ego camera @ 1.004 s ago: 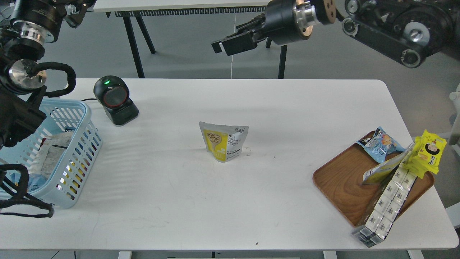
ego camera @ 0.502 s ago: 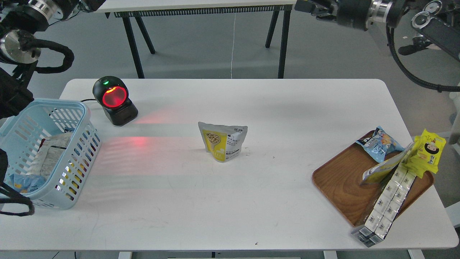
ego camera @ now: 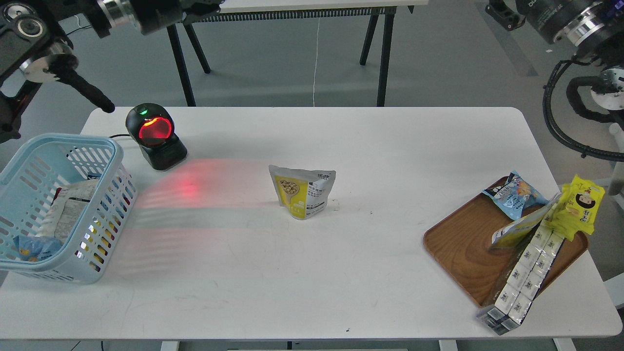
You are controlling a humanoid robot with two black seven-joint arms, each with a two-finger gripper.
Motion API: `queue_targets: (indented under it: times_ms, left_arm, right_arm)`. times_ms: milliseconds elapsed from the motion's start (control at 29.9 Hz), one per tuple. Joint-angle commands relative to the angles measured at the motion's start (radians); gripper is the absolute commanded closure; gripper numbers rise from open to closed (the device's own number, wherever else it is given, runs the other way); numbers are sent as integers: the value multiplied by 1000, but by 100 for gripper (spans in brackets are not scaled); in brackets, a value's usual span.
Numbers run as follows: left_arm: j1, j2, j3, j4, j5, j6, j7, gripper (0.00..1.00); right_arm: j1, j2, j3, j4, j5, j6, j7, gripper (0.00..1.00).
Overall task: Scan snack and place in basket
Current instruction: 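Reach the left gripper to the yellow packet and grasp it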
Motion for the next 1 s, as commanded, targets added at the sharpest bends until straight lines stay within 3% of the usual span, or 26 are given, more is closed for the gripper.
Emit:
queue_targets:
  times_ms: [0,167,335,435,535,770,970]
  left_arm:
    - [-3,-25,-1,-76,149,0,-1,3]
    - [6,-40,34,-183,397,0,-7,5]
    - [58,-62,100,-253,709,0,-56,6]
    - [94,-91,145,-253,905,0,-65,6]
    - [134,-94,184,-253,1057,0,-105,6]
    - [160,-160,300,-188,1288,3,-116,8]
    - [158,-232,330,-41,1288,84,-114,8]
  right_arm:
    - [-44,4,2,-6,221,2,0,1]
    - [-148,7,106,-6,335,8,0,1]
    - [-300,53,255,-6,341,15,-2,1]
    - [-314,90,287,-11,341,15,-7,1]
    - [-314,93,302,-12,341,15,-7,1]
    - [-313,98,305,-12,336,15,-2,1]
    - [-305,98,305,-4,336,15,-1,1]
